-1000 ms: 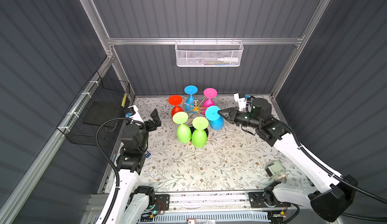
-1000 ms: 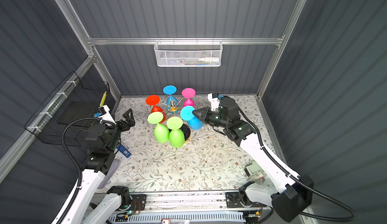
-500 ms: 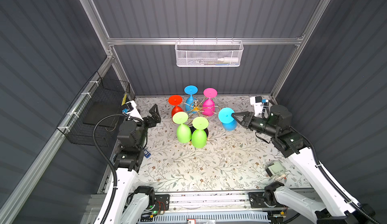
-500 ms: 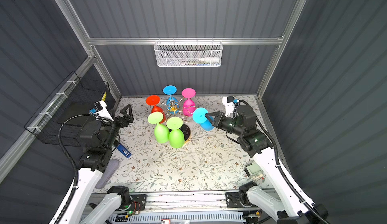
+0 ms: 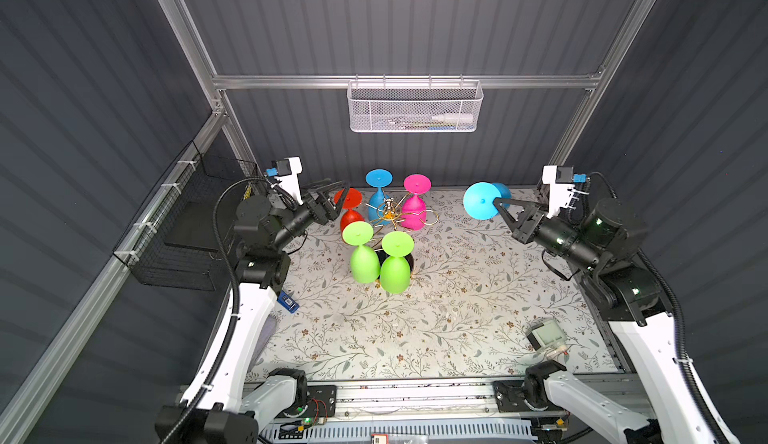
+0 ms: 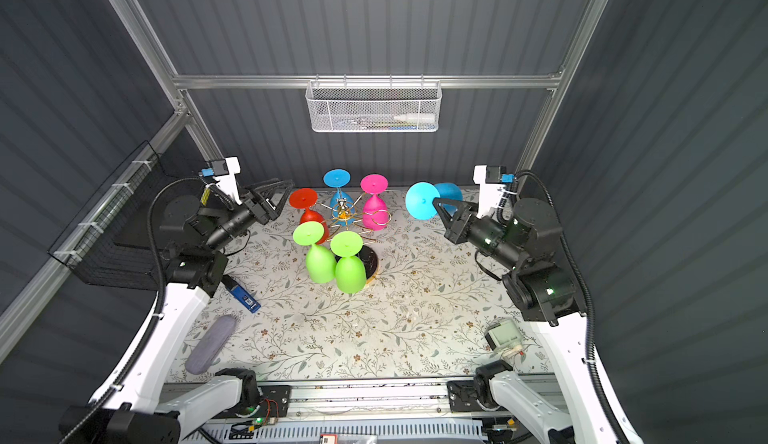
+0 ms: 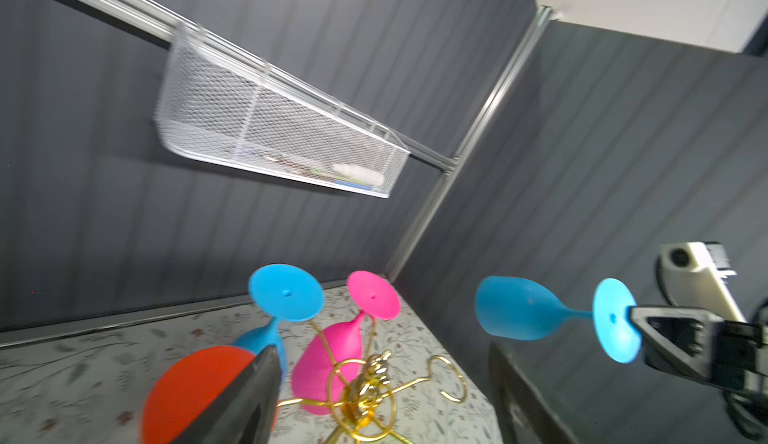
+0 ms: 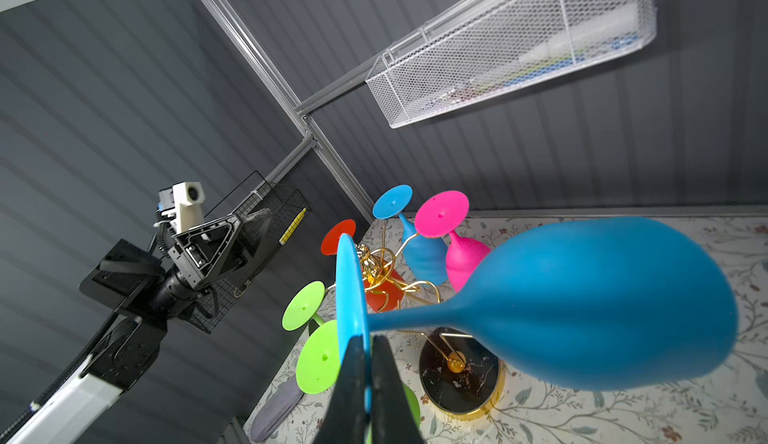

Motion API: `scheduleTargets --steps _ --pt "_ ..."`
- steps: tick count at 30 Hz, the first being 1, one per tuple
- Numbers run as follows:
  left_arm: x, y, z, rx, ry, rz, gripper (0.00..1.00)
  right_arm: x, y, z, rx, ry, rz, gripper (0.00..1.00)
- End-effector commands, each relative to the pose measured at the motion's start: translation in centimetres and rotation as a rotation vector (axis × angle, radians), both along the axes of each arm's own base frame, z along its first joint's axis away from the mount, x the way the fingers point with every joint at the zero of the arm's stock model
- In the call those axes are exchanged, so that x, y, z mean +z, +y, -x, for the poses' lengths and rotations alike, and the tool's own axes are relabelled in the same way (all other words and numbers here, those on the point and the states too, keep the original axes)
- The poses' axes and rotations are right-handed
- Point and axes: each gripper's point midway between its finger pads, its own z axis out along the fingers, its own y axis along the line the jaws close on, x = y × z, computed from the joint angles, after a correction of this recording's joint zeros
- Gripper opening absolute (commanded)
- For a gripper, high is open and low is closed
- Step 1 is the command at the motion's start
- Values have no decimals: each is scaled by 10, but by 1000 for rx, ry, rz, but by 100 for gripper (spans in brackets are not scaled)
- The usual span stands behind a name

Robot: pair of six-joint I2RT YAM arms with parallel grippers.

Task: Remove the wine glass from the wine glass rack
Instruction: 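Lift the light blue glass off the rack with the right gripper while the left approaches, then grasp the light blue glass's base with the left gripper beside the right gripper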

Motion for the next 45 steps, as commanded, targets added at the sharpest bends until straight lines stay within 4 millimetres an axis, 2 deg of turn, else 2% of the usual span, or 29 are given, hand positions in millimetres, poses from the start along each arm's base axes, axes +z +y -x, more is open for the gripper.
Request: scheduleTargets --steps 1,5,10,13,19,20,24,27,28,33,40,45 --pt "31 -41 31 -270 -61 52 79 16 10 0 68 -88 38 0" --pt "28 -91 40 -392 -63 -8 79 29 21 -1 134 -129 29 0" --pt "31 -119 41 -483 -62 31 79 39 34 -2 203 -166 24 0" --pt "34 -138 48 -552 -71 40 79 41 41 -4 229 -176 32 0" --pt "32 -165 52 -615 -62 51 79 46 56 2 282 -195 33 0" --pt "32 -169 53 -630 -61 57 79 37 62 -7 290 -167 40 0" --pt "27 -181 55 -678 -44 82 76 32 69 -9 308 -153 44 0" --pt "30 -185 58 -714 -44 107 74 29 72 -10 312 -147 44 0" --pt "44 -184 63 -725 -78 117 73 29 72 -10 311 -148 44 0" --pt "43 -186 65 -737 -74 114 60 27 74 -12 313 -144 46 0" --pt "45 -187 71 -751 -78 118 26 19 76 -15 317 -121 48 0" --pt "48 -186 73 -761 -72 128 10 17 77 -15 323 -113 49 0"
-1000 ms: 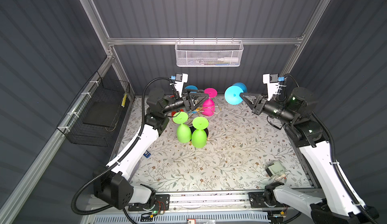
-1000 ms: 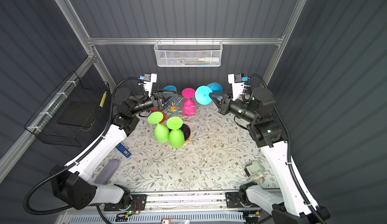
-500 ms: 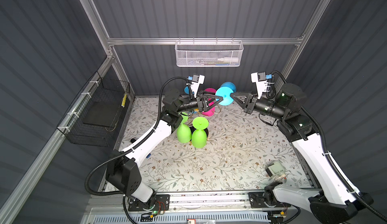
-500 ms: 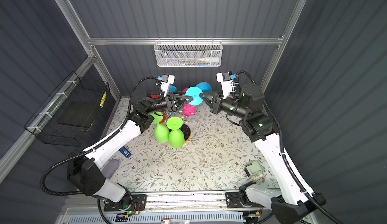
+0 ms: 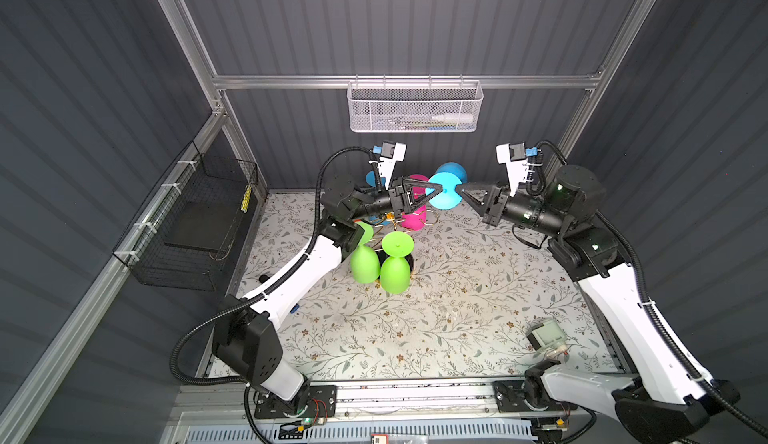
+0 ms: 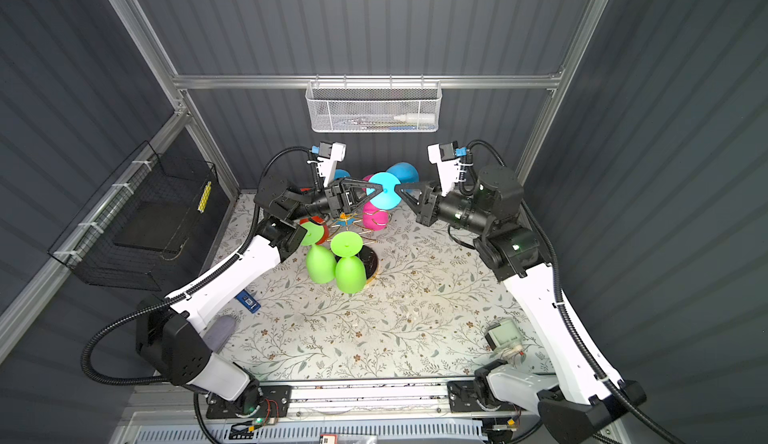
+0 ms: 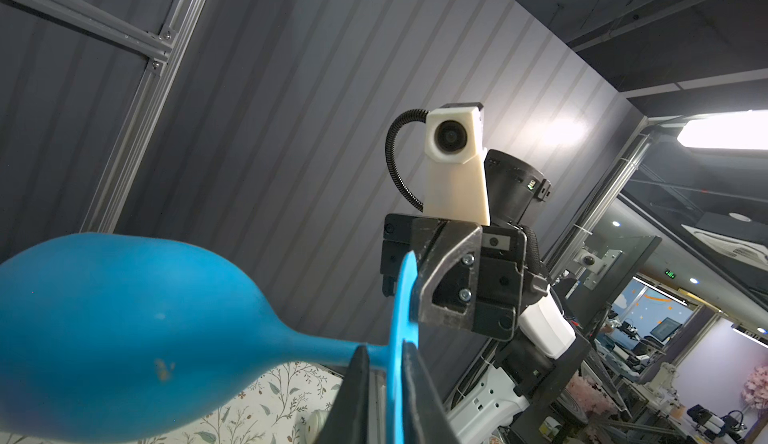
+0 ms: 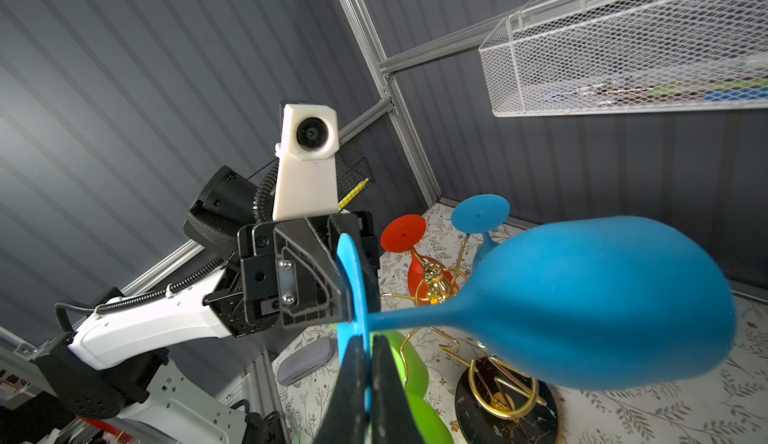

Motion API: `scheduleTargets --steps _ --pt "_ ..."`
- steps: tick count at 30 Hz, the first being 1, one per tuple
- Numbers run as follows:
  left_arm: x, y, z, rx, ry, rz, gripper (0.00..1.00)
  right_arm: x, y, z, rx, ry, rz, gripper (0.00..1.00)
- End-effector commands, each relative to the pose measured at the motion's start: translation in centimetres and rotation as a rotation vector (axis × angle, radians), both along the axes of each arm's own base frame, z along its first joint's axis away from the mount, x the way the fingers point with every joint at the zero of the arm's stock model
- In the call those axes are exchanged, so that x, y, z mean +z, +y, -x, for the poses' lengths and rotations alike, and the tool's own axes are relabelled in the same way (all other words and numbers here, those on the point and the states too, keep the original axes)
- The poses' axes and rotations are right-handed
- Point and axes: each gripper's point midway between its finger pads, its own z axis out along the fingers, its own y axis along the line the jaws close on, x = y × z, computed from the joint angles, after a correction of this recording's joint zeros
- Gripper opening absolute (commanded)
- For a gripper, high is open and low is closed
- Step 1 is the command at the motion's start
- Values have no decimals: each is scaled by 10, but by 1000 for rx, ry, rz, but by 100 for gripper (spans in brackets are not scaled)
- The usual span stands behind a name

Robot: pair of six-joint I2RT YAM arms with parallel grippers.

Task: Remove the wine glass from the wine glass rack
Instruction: 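Grasp the light blue glass's base with the left gripper beside the right gripper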

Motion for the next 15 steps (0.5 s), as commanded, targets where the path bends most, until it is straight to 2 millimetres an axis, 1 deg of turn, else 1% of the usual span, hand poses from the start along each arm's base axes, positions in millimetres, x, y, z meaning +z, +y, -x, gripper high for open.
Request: scheduleTargets --steps 1,3,4,5,6,8,9,10,12,13,15 --pt "23 4 16 -37 -51 35 6 6 2 4 21 -35 -3 0" --pt "25 4 17 -42 -39 31 0 4 0 4 10 -36 9 1" --pt "27 4 17 -45 -31 28 0 3 -2 4 -2 -39 18 9" --pt "29 5 17 -45 -20 19 0 2 -4 4 -17 -41 32 22" --pt "30 5 17 -42 -8 9 0 0 -7 4 -36 -46 48 32" --pt "34 5 16 -33 13 -15 0 -3 -18 4 -99 -70 90 50" --pt "37 5 16 -27 21 -27 0 -8 -21 0 -130 -74 113 56" --pt "39 6 16 -21 28 -40 0 -2 -31 8 -166 -116 118 63" --pt "43 8 16 -13 36 -59 0 -4 -43 9 -227 -164 143 77" --pt "45 9 16 -11 44 -66 0 -7 -49 9 -267 -200 161 87" --pt "48 11 16 -17 56 -72 0 -13 -60 3 -342 -249 188 98"
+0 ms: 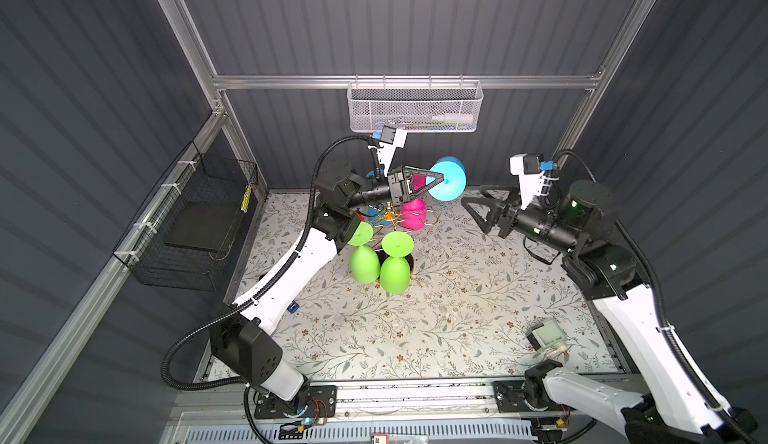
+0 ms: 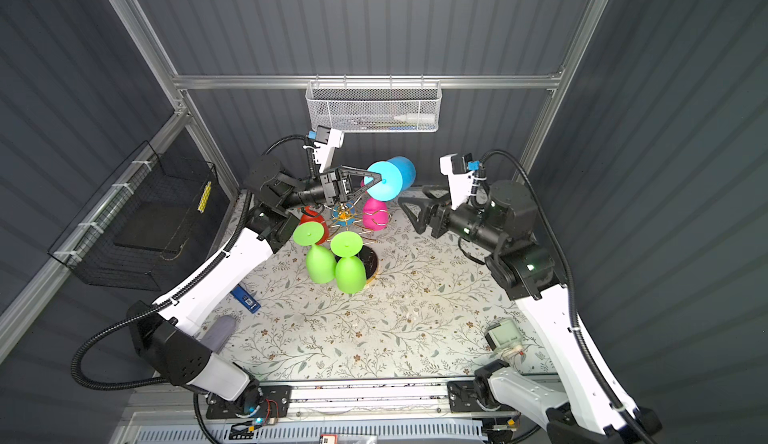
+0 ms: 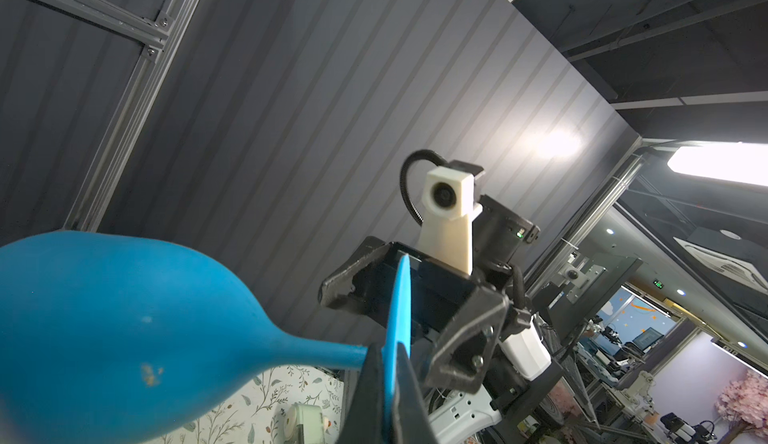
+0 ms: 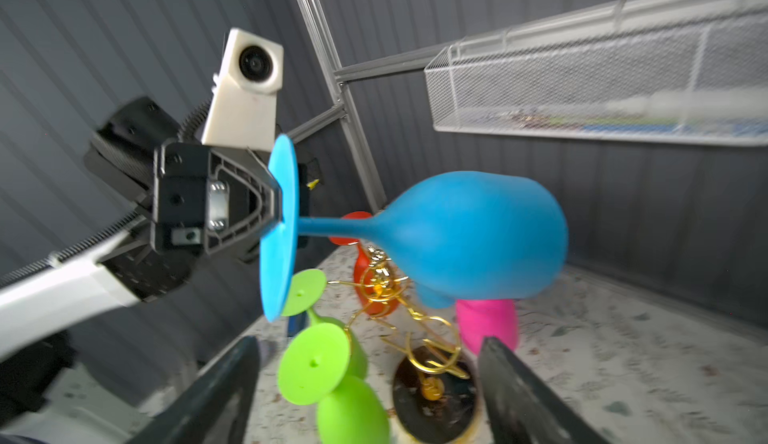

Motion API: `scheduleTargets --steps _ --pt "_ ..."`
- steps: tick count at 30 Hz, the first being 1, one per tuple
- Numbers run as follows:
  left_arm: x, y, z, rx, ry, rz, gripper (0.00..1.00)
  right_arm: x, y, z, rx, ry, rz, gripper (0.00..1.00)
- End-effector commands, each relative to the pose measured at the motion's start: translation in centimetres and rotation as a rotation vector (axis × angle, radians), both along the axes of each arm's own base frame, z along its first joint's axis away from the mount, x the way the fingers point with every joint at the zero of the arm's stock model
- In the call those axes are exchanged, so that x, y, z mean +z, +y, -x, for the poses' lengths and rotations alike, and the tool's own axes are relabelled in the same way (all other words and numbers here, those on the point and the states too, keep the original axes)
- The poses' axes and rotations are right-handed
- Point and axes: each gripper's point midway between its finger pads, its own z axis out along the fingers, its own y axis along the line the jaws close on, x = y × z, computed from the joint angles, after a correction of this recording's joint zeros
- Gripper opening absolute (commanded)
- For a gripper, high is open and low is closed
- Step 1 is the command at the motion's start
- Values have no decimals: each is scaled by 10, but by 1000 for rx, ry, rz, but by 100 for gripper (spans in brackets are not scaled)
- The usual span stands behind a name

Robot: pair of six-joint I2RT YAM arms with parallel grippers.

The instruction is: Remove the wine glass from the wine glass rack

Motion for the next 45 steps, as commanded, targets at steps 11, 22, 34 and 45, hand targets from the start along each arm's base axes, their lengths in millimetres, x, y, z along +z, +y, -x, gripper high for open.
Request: scheduleTargets --steps 11,22,34,45 --pt "12 11 5 -67 85 -25 0 -24 -16 -31 -174 -394 211 99" --pt "14 10 4 -100 120 -19 0 -23 19 -42 -52 -558 253 99" --pt "16 11 7 -113 122 -13 0 -23 44 -75 -12 -573 273 99" --pt "19 11 8 -140 136 9 0 -24 52 -93 -29 -571 294 99"
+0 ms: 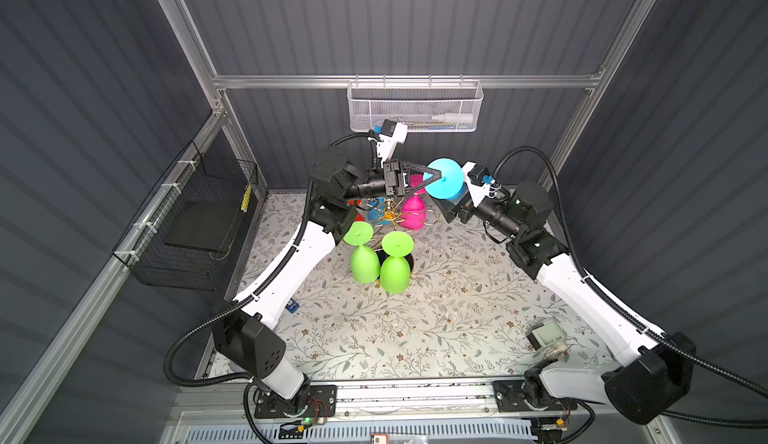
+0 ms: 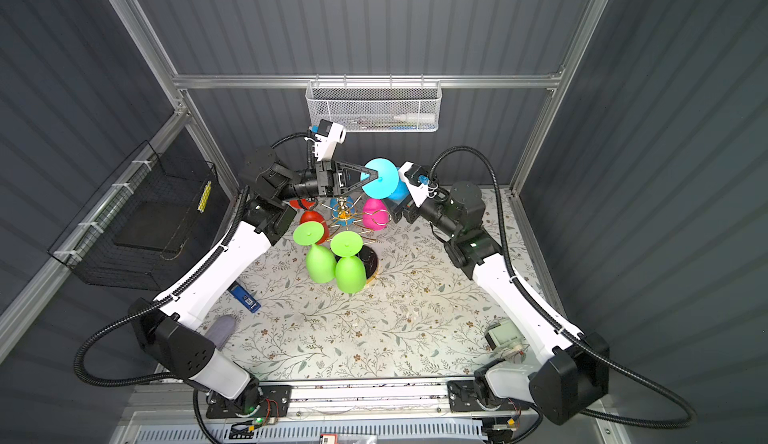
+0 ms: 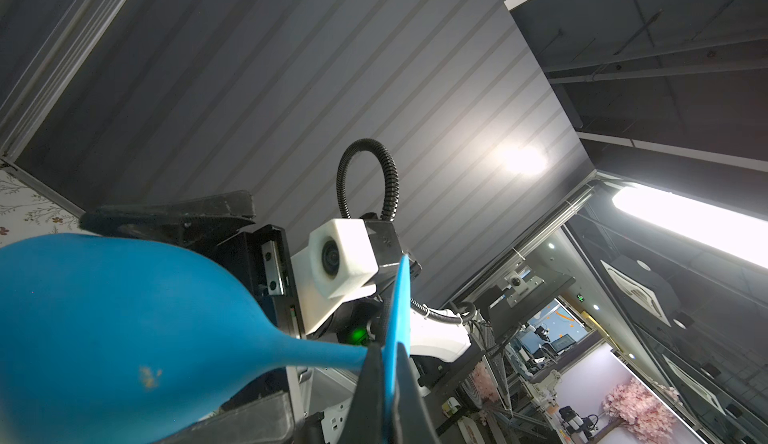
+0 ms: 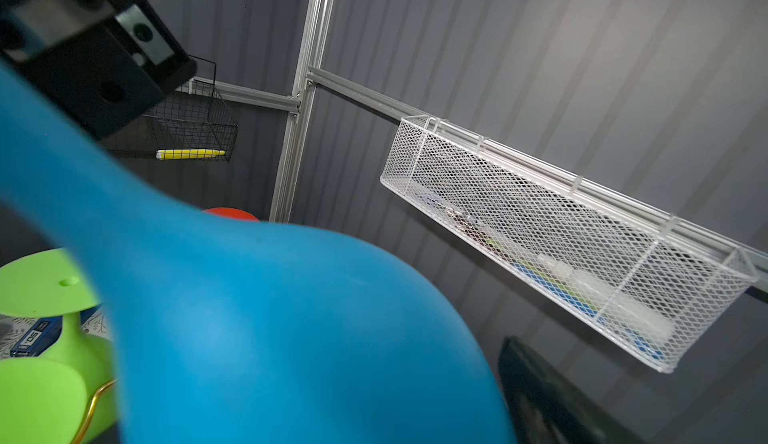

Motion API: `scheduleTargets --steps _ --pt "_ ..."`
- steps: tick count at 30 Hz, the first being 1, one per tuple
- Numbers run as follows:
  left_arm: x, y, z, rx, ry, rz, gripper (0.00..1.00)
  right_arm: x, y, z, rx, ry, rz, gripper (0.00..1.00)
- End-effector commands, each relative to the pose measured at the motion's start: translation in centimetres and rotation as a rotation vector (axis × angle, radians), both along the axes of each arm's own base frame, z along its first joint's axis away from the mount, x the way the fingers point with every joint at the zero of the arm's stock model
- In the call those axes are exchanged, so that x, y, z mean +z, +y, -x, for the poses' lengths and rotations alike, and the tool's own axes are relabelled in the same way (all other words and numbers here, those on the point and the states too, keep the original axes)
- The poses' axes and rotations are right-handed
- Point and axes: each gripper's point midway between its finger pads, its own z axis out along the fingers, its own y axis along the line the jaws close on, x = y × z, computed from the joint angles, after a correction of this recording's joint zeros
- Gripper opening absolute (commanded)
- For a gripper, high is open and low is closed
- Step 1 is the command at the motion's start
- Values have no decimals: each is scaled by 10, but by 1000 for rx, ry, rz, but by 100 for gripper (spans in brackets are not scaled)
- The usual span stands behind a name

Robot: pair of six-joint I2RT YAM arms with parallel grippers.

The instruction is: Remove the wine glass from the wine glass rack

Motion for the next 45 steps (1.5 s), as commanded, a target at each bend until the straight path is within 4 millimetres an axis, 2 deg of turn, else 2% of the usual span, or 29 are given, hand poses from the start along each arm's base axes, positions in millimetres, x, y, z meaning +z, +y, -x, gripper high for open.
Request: scheduleTargets --steps 1,8,12,15,19,22,24,25,27,31,36,45 --pt "15 5 8 -25 -50 35 0 19 1 2 -3 -55 -17 98" --pt "16 6 8 -24 -52 36 0 16 3 6 7 -35 -23 79" --pt "14 5 6 -21 -51 35 2 13 3 10 8 -13 -28 75" --pt "14 5 5 -15 -54 36 20 10 1 12 -4 21 -35 73" --pt "14 8 2 26 -92 43 59 8 -8 17 -35 92 -61 71" --pt "14 13 1 75 -134 39 75 4 -18 26 -67 161 -84 68" --pt "11 16 -2 121 -163 22 79 -2 -26 34 -89 215 -90 67" --pt "8 17 -4 151 -182 9 80 -9 -29 35 -104 254 -85 66" --pt "1 20 -11 227 -218 -20 82 -7 -39 49 -124 293 -91 66" --pt "-17 33 -35 446 -326 -89 84 -24 -52 64 -167 411 -76 63" --pt "-23 45 -55 631 -502 -97 83 -40 -63 77 -205 525 -49 62" --pt "-35 16 -55 680 -1028 -172 72 -54 -72 83 -260 660 18 61"
